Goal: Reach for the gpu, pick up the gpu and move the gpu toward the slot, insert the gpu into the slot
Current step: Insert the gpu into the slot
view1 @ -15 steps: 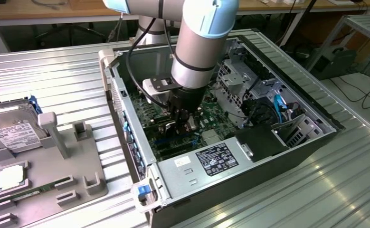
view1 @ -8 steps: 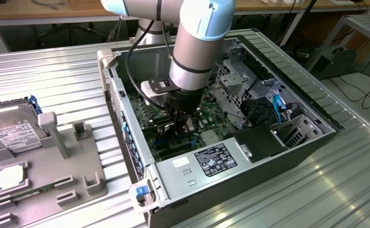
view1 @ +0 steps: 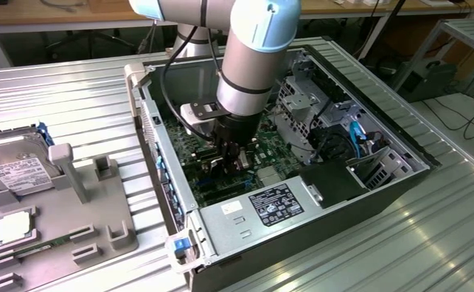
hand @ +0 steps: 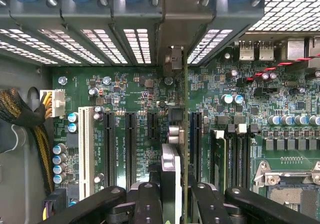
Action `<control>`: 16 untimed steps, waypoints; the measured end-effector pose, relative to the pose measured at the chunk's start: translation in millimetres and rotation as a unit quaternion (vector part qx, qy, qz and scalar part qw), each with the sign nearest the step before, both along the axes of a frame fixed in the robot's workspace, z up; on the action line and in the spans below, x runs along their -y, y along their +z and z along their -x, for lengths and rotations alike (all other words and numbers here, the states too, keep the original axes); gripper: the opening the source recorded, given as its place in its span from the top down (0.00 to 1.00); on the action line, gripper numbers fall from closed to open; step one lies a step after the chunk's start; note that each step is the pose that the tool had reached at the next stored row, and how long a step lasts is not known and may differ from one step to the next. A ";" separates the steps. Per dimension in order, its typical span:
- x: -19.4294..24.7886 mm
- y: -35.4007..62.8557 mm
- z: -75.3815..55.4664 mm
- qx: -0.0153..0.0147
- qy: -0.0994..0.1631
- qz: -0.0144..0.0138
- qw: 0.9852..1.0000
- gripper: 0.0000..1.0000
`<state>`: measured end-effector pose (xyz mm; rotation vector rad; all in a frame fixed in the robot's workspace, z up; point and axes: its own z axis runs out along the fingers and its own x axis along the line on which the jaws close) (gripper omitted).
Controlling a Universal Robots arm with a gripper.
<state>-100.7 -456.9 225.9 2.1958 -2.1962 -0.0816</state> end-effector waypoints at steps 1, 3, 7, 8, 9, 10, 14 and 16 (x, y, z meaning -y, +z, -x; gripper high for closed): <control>0.0 0.0 0.0 0.000 0.000 0.000 1.000 0.72; 0.0 0.0 0.0 0.000 0.000 0.000 1.000 0.72; -0.3 4.5 -0.1 0.000 0.000 0.000 1.000 0.65; -0.2 8.0 -0.1 0.000 0.000 0.000 1.000 0.65; -0.3 10.9 -0.1 0.001 0.000 0.000 1.000 0.65; -0.4 15.2 -0.1 0.001 0.000 0.000 1.000 0.65; -0.5 32.9 -0.1 0.002 0.000 0.000 1.000 0.65; -0.5 39.9 0.0 0.003 0.000 0.000 1.000 0.65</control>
